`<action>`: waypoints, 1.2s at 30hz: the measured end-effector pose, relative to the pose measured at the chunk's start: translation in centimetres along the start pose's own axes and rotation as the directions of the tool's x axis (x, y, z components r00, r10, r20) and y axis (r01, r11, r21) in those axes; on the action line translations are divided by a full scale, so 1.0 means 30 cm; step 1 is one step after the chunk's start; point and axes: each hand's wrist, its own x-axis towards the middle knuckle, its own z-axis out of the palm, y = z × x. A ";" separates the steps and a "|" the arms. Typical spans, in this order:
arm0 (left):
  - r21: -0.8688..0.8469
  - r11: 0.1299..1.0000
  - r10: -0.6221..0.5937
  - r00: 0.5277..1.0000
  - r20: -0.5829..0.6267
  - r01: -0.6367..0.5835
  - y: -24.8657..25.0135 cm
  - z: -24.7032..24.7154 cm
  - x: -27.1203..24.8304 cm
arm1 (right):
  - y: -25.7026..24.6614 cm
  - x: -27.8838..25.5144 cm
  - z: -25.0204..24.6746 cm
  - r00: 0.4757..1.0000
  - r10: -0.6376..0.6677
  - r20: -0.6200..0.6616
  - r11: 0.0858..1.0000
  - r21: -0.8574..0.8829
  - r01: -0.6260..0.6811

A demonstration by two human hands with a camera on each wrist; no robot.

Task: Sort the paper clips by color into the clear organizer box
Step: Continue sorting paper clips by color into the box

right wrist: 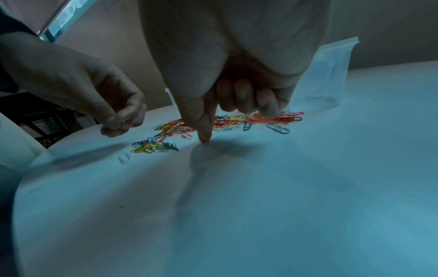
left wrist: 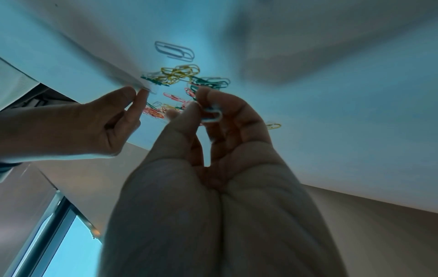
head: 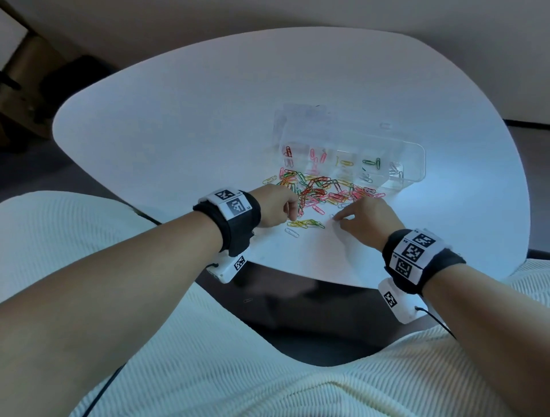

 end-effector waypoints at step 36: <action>-0.254 0.965 0.056 0.997 -0.061 -0.070 0.081 -0.018 0.019 | 0.001 -0.024 -0.061 0.959 0.155 0.237 0.453 0.846 -0.282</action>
